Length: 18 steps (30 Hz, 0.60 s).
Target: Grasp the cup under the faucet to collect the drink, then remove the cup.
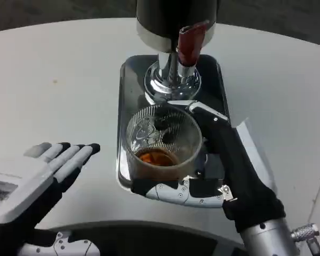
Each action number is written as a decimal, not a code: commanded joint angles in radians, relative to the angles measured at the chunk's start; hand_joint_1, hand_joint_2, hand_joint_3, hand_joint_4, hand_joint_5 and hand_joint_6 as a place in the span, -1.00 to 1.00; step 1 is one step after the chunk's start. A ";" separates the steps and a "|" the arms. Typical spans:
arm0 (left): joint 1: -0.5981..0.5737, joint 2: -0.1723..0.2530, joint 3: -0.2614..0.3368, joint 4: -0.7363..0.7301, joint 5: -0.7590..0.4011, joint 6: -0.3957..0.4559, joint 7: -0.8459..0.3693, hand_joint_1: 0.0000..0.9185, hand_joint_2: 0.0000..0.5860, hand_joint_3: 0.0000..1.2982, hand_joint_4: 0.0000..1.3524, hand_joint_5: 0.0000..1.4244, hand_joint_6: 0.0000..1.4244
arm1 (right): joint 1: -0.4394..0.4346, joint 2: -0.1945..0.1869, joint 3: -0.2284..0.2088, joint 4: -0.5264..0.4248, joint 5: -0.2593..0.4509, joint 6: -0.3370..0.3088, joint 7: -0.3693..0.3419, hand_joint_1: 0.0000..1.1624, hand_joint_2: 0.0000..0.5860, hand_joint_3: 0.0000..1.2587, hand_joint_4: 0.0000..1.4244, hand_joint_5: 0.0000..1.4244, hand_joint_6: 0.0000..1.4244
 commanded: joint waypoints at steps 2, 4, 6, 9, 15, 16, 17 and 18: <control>0.050 -0.039 0.029 -0.049 0.032 -0.035 0.043 -1.00 -1.00 -1.00 -1.00 -1.00 -1.00 | 0.035 -0.018 0.004 -0.116 0.026 -0.003 0.049 1.00 -0.58 0.15 0.32 0.37 0.86; 0.059 -0.049 0.033 -0.059 0.033 -0.046 0.048 -1.00 -1.00 -1.00 -1.00 -1.00 -1.00 | 0.053 -0.026 0.004 -0.159 0.043 0.014 0.079 1.00 -0.58 0.15 0.32 0.37 0.86; 0.070 -0.065 0.032 -0.069 0.042 -0.056 0.056 -1.00 -1.00 -1.00 -1.00 -1.00 -1.00 | 0.072 -0.034 0.004 -0.198 0.058 0.032 0.107 1.00 -0.58 0.15 0.32 0.37 0.86; 0.086 -0.089 0.028 -0.079 0.042 -0.072 0.074 -1.00 -1.00 -1.00 -1.00 -1.00 -1.00 | 0.090 -0.043 0.001 -0.240 0.074 0.053 0.138 1.00 -0.58 0.15 0.32 0.37 0.86; 0.106 -0.096 0.005 -0.096 0.050 -0.136 0.080 -1.00 -1.00 -1.00 -1.00 -1.00 -1.00 | 0.115 -0.090 -0.028 -0.302 0.117 0.069 0.202 1.00 -0.58 0.15 0.32 0.37 0.88; 0.101 -0.097 -0.001 -0.099 0.050 -0.141 0.078 -1.00 -1.00 -1.00 -1.00 -1.00 -1.00 | 0.121 -0.097 -0.033 -0.310 0.127 0.074 0.211 1.00 -0.57 0.15 0.32 0.37 0.88; 0.097 -0.098 -0.004 -0.100 0.050 -0.145 0.076 -1.00 -1.00 -1.00 -1.00 -1.00 -1.00 | 0.130 -0.104 -0.042 -0.319 0.138 0.080 0.219 1.00 -0.57 0.16 0.32 0.37 0.88; 0.091 -0.099 -0.009 -0.100 0.052 -0.144 0.074 -1.00 -1.00 -1.00 -1.00 -1.00 -1.00 | 0.138 -0.108 -0.049 -0.325 0.146 0.084 0.223 1.00 -0.56 0.16 0.32 0.37 0.88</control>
